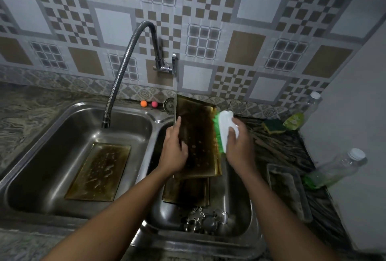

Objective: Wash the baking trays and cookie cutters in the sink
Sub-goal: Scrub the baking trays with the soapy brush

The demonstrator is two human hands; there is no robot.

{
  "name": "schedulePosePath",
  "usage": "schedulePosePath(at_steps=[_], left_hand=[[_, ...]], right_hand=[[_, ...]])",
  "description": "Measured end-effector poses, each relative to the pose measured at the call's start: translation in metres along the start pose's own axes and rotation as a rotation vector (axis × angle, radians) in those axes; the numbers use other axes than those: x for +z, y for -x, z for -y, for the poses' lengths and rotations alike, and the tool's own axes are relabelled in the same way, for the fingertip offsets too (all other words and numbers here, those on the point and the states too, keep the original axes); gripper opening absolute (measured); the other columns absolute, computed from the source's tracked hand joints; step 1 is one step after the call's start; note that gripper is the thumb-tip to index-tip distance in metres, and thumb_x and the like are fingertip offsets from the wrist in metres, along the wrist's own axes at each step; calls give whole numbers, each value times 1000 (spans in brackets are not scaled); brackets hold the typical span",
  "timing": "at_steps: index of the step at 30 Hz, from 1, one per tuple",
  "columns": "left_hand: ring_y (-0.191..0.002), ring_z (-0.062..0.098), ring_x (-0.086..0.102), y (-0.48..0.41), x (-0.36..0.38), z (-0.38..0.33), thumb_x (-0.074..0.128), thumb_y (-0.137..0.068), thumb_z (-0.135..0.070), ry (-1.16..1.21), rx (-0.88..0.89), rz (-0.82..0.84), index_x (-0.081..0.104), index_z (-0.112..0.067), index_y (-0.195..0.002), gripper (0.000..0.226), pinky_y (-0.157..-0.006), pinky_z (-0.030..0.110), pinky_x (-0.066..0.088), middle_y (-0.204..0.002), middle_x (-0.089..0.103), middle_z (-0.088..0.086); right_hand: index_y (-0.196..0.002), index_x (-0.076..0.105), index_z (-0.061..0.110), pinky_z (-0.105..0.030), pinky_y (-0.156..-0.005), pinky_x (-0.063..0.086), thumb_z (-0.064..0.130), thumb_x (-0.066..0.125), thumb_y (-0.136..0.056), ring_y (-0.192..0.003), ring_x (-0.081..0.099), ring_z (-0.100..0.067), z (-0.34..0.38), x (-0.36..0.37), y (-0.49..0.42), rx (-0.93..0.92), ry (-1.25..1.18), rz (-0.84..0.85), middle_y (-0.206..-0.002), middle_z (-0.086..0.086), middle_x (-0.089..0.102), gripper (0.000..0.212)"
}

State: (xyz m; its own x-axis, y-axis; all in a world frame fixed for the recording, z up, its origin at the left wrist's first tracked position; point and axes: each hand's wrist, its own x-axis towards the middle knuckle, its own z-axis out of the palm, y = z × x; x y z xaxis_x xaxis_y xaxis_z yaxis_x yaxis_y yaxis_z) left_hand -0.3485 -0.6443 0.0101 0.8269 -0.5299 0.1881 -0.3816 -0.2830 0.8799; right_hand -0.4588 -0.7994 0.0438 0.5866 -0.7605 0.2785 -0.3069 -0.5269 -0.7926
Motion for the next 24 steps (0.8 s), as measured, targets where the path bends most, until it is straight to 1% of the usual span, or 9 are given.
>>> schedulePosePath(at_steps=[2, 6, 9, 11, 13, 16, 19, 21, 24], left_hand=[[-112, -10, 32, 4, -4, 1, 50, -93, 1, 18, -9, 11, 13, -23, -157, 78, -99, 9, 28, -139, 37, -1], [-122, -2, 37, 8, -17, 5, 51, -92, 3, 64, 20, 9, 18, -20, -156, 75, -97, -4, 26, -139, 40, -2], [-125, 8, 49, 2, -32, 13, 52, -92, 3, 116, 59, 41, 24, -22, -155, 73, -105, 17, 42, -141, 42, -3], [-111, 0, 57, 3, -40, 21, 56, -93, 2, 138, 49, 85, 27, -23, -154, 72, -87, 16, 51, -138, 45, -2], [-108, -15, 53, 2, -45, 29, 60, -93, -1, 158, 37, 103, 30, -19, -153, 69, -84, 5, 44, -135, 46, -6], [-118, -25, 39, -12, -55, 34, 63, -94, -12, 193, 29, 121, 30, -16, -152, 67, -96, -1, 32, -133, 43, -16], [-129, -8, 40, -34, -62, 36, 61, -96, -21, 207, 21, 117, 30, -15, -152, 65, -108, 10, 31, -139, 44, -13], [-131, -6, 39, -42, -63, 39, 58, -97, -25, 203, 9, 81, 30, -15, -152, 63, -106, 5, 28, -142, 42, -11], [-127, -18, 37, -42, -62, 45, 55, -97, -30, 223, -23, 41, 29, -19, -153, 62, -104, 4, 30, -143, 40, -15]], right_hand=[[-142, 45, 19, -30, -101, 40, 27, 40, -103, -128, 47, -21, 11, 20, -2, 20, -46, 27, -144, -4, 49, 40], [-143, 45, 19, -31, -101, 38, 28, 39, -103, -131, 45, -22, 18, 49, 0, 114, -42, 8, -145, -3, 49, 41], [-142, 47, 15, -25, -97, 34, 26, 40, -103, -130, 47, -23, 23, 62, -9, 155, -28, -80, -142, -6, 52, 41], [-141, 49, 12, -24, -97, 33, 24, 40, -103, -129, 48, -25, 27, 70, -16, 192, -26, -121, -141, -8, 53, 41], [-140, 50, 13, -27, -98, 35, 25, 41, -103, -129, 49, -26, 33, 82, -18, 216, -12, -116, -141, -8, 53, 40], [-140, 50, 16, -31, -99, 40, 28, 41, -103, -126, 50, -25, 53, 107, -16, 153, -32, -76, -140, -8, 54, 40], [-138, 53, 19, -35, -97, 47, 30, 43, -102, -120, 55, -21, 67, 128, -10, 11, -54, -33, -133, -6, 58, 39], [-137, 55, 22, -33, -88, 50, 32, 43, -101, -109, 59, -16, 67, 132, 0, -77, -64, 29, -122, -3, 63, 39], [-135, 57, 24, -25, -75, 52, 28, 47, -101, -93, 61, -11, 47, 122, 17, -106, -26, 46, -106, -2, 63, 36]])
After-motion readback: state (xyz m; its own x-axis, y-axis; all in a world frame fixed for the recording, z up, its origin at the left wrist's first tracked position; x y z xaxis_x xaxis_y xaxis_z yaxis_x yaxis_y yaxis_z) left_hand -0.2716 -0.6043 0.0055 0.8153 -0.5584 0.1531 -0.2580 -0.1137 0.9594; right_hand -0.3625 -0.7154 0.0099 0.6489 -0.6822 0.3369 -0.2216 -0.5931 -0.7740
